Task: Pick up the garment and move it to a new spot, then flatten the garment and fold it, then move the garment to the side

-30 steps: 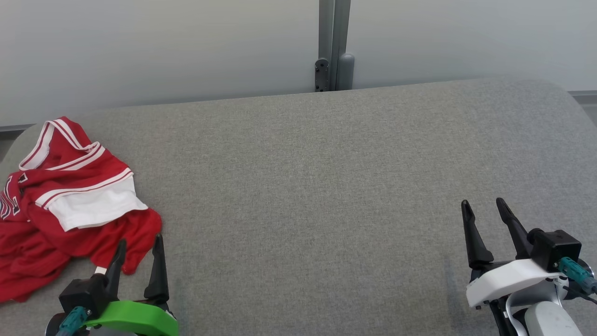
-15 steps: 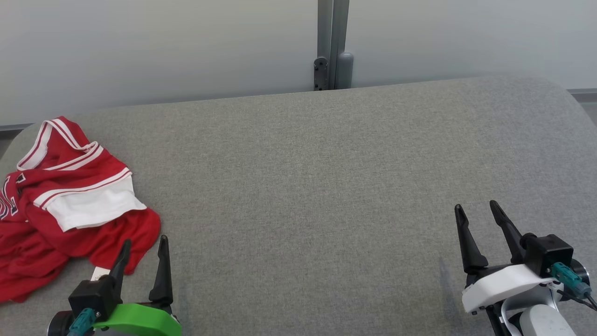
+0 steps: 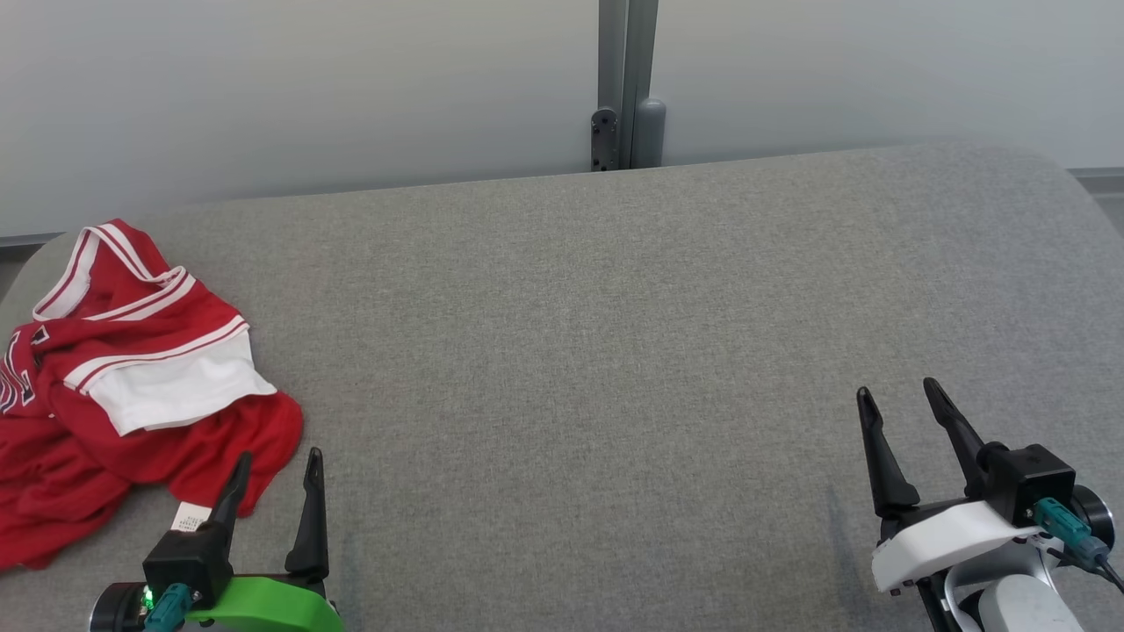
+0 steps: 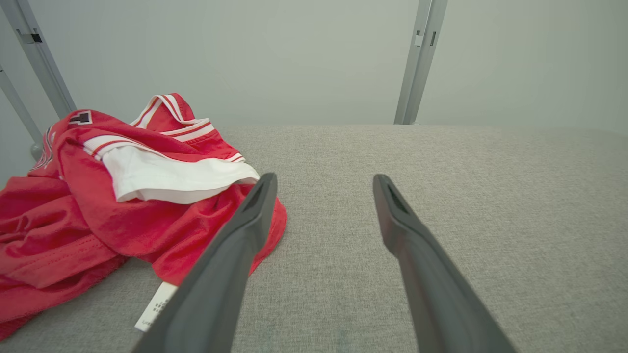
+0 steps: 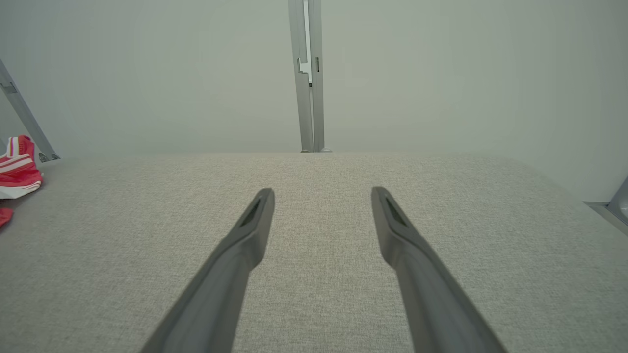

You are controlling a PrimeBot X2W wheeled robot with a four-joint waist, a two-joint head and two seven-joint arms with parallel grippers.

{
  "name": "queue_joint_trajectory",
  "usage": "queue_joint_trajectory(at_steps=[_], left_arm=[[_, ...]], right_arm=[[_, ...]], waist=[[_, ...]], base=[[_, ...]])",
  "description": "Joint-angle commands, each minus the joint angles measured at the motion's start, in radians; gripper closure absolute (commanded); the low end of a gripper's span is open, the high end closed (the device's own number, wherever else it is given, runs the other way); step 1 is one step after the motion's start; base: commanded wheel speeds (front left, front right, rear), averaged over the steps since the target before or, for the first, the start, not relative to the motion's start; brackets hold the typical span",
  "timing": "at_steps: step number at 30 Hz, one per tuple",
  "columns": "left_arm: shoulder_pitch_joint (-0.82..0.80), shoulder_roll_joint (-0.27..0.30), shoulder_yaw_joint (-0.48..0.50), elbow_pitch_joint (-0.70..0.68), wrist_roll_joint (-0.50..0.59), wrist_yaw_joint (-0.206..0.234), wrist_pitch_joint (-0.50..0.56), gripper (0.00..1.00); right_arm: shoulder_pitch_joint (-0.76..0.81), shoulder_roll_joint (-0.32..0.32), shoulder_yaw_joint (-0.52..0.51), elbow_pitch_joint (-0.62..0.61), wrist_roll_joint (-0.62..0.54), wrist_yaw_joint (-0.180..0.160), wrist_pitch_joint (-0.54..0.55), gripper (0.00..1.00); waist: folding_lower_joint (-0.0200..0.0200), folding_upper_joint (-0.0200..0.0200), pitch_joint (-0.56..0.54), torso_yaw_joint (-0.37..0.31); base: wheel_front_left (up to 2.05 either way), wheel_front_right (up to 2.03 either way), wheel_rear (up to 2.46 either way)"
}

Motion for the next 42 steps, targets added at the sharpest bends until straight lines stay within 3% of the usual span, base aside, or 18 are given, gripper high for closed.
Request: queue_joint_trajectory(at_steps=[1, 22, 28, 36, 42], left_arm=[[0.003, 0.008, 0.002, 0.001, 0.001, 0.000, -0.001, 0.00], [-0.012, 0.024, -0.017, 0.018, 0.001, 0.000, -0.001, 0.00], [-0.020, 0.022, -0.020, 0.026, 0.004, 0.000, -0.001, 0.00], [0.002, 0.032, 0.000, 0.035, -0.001, 0.000, -0.001, 0.00], [0.013, 0.036, 0.036, 0.027, -0.002, 0.000, -0.001, 0.00]], right_arm=[[0.010, -0.005, 0.002, 0.003, 0.000, 0.000, -0.005, 0.00], [0.022, -0.001, -0.004, 0.010, 0.014, 0.000, -0.005, 0.00], [0.037, 0.001, 0.003, 0.012, 0.018, 0.000, -0.004, 0.00], [0.017, 0.006, 0.031, 0.017, 0.016, 0.000, -0.004, 0.00], [-0.011, 0.002, 0.069, 0.025, 0.017, 0.000, -0.004, 0.00]], waist=[[0.0000, -0.0001, -0.001, 0.001], [0.0000, -0.0001, -0.007, 0.038], [0.0000, -0.0001, -0.012, 0.135], [0.0000, -0.0001, -0.013, 0.360], [0.0000, -0.0001, -0.004, 0.438]], base=[[0.00, 0.00, 0.00], [0.00, 0.00, 0.00], [0.00, 0.00, 0.00], [0.00, 0.00, 0.00], [0.00, 0.00, 0.00]])
